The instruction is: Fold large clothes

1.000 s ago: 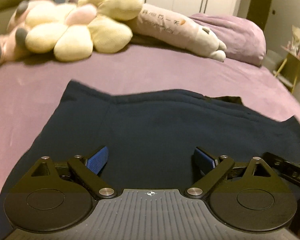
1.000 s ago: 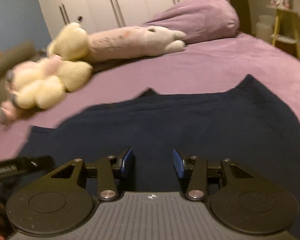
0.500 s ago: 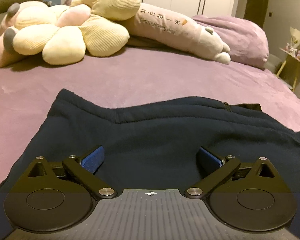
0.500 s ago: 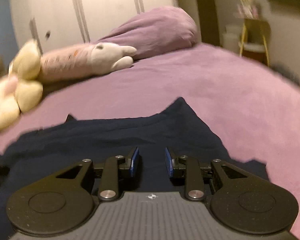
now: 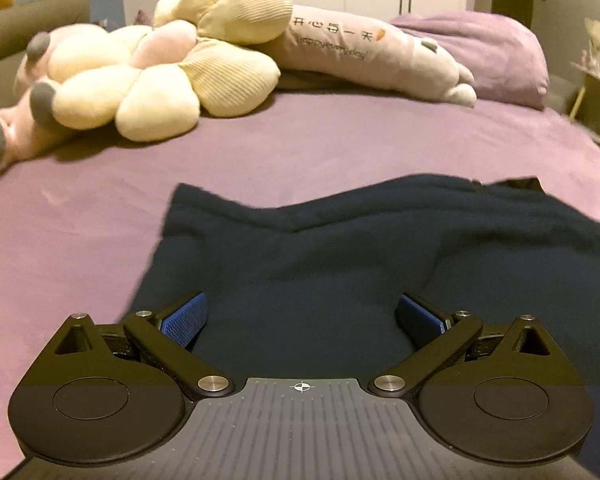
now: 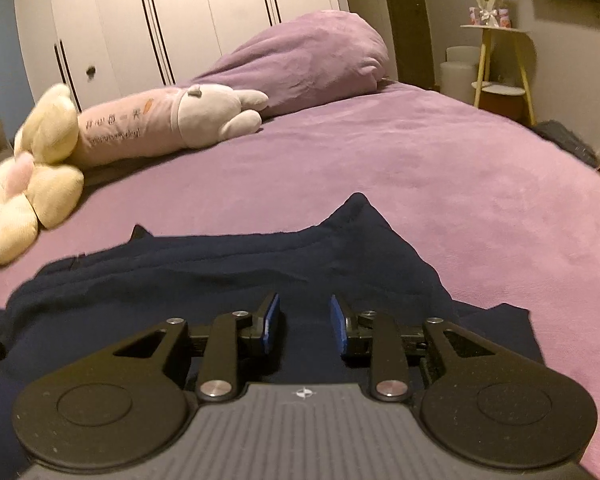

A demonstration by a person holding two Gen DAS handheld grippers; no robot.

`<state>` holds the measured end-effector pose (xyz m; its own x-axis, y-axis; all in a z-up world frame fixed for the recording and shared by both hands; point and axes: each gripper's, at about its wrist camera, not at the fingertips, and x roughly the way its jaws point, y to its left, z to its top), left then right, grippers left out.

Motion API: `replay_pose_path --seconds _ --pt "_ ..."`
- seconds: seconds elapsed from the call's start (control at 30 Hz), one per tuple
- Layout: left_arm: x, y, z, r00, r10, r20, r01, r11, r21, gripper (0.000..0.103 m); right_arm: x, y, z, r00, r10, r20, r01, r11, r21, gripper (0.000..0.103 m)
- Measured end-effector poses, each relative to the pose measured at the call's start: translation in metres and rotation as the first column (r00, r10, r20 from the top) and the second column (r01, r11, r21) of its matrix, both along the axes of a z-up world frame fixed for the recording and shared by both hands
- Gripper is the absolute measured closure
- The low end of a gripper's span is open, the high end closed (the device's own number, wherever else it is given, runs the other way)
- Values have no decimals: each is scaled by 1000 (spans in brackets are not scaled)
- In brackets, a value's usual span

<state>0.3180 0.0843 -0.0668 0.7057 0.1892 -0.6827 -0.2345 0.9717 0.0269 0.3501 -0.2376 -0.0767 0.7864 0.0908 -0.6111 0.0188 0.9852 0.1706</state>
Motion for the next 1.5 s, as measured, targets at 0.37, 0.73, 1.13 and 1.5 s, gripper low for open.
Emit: replay_pose_path --seconds 0.37,0.73,1.13,1.5 --pt "-65 15 27 999 15 -36 -15 1000 17 0 -48 -16 25 997 -76 -8 74 989 -132 56" --pt "-181 125 17 991 125 -38 -126 835 -535 4 -158 10 42 984 179 9 -179 980 86 60" --pt "-150 149 -41 995 28 -95 -92 603 -792 33 -146 52 39 968 247 -43 -244 968 65 60" --pt "-133 141 -33 998 2 -63 -52 592 -805 60 -143 65 36 965 254 -64 -253 967 27 63"
